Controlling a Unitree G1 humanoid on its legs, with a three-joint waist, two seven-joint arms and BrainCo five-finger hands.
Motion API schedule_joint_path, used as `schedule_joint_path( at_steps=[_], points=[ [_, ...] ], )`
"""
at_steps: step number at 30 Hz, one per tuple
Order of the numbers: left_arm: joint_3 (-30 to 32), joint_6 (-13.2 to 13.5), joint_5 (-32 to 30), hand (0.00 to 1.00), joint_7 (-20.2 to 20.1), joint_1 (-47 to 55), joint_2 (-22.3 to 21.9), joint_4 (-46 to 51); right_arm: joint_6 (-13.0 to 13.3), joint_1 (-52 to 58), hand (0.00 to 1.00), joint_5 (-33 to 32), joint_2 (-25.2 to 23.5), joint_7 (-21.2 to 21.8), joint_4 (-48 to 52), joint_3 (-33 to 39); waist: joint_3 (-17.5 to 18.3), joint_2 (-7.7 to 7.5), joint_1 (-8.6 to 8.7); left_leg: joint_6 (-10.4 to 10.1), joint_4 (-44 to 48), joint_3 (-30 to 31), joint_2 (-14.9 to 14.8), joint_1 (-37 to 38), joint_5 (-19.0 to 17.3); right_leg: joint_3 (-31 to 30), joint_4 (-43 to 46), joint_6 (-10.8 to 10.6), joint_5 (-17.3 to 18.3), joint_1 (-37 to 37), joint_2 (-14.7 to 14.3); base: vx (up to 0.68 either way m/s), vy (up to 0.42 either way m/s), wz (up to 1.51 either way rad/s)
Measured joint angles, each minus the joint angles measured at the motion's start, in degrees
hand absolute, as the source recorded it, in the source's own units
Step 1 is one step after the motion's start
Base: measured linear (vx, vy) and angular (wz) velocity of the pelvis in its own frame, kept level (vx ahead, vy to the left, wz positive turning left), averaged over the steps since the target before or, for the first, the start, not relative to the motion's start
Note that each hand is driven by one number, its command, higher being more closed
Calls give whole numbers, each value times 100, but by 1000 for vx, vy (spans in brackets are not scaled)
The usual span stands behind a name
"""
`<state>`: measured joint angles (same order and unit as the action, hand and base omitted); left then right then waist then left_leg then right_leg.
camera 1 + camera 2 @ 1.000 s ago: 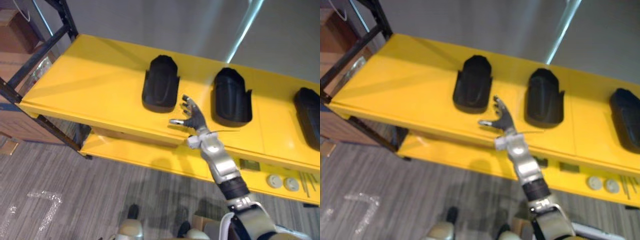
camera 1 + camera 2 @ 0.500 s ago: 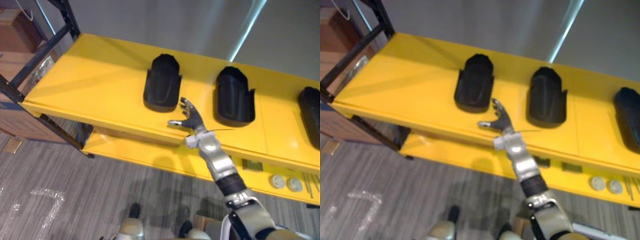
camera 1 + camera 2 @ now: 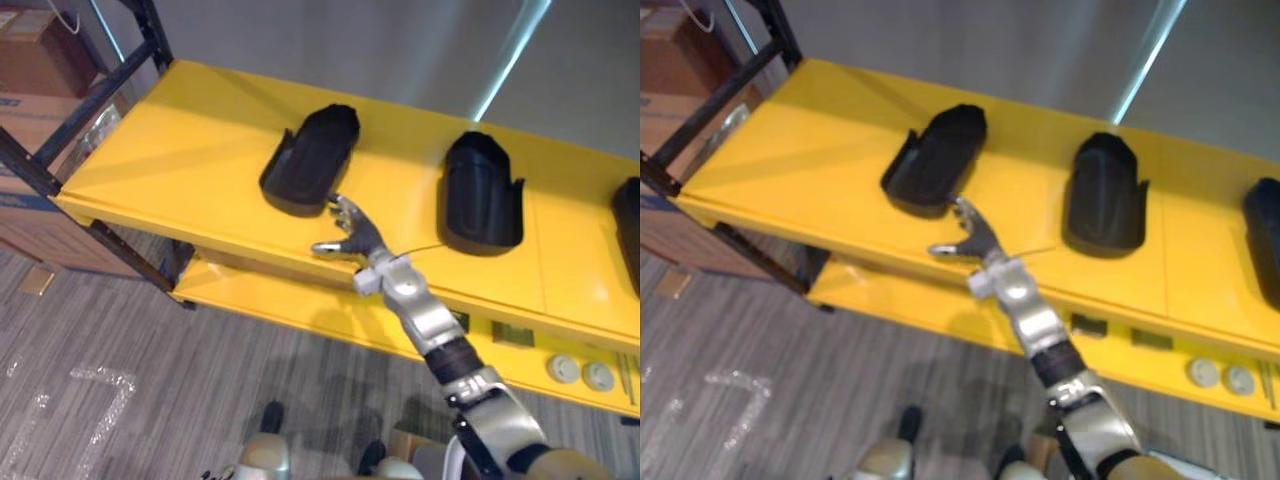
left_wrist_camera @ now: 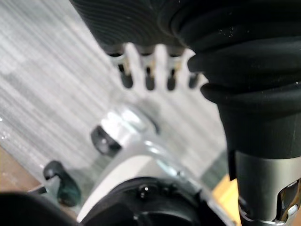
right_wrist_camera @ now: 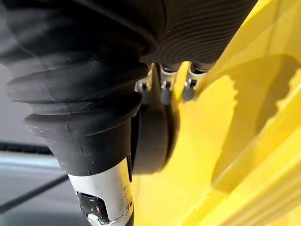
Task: Walk over and take plastic housings, then place them on the shelf
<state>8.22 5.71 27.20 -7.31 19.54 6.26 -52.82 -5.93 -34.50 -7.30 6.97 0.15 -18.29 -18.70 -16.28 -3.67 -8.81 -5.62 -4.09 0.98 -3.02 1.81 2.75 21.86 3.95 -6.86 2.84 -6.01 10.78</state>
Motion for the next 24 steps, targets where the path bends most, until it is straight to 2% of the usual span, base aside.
schedule_joint_path(
  at_steps=[5,10,13,15,17,19,22,24],
  points=[
    [14,-31,0,0,-21,-1,0,-3,0,-8,0,103,-8,-121,9,-52,-1,-3,1,7,20,-8,-16,4,-9,-15,33,22,16,0,-6,0,0,0],
    [16,-30,-2,0,-16,-1,1,-4,20,-8,0,617,-7,-677,38,-33,-1,-6,3,6,19,-21,-38,8,-8,-28,34,22,16,3,-24,0,0,0],
    [15,-29,-2,0,-9,-2,1,-5,390,-5,0,1030,1,-1141,232,81,-3,-10,7,5,13,-42,-45,11,-8,-50,33,21,16,14,-30,-1,-3,-2],
    [14,-28,-2,0,7,-3,2,-5,919,0,0,1310,19,-1364,708,128,-2,-12,10,-13,15,-85,-53,16,-22,-98,33,21,15,35,-36,0,-1,-10],
    [14,-30,-2,0,21,-7,4,-5,1403,1,0,1745,21,-1397,1341,66,4,-24,15,-15,15,-143,-64,13,-31,-163,34,19,14,79,-43,4,-5,-13],
    [17,-33,-3,0,35,-51,8,-12,1809,-13,0,2311,87,-1180,1947,-203,21,-52,39,-15,17,-146,-66,17,-33,-167,34,19,14,79,-46,5,-8,-3],
    [22,-29,-12,0,40,-56,21,-10,1859,-68,0,2842,292,-727,1932,-655,63,-121,13,-15,15,-132,-67,12,-33,-162,34,19,14,76,-48,0,0,0],
    [29,-30,-14,0,40,-56,35,-12,1865,-161,0,2838,423,-433,1792,-957,93,-168,5,-15,13,-119,-61,14,-32,-156,34,19,14,67,-45,-9,-5,2]
  ],
)
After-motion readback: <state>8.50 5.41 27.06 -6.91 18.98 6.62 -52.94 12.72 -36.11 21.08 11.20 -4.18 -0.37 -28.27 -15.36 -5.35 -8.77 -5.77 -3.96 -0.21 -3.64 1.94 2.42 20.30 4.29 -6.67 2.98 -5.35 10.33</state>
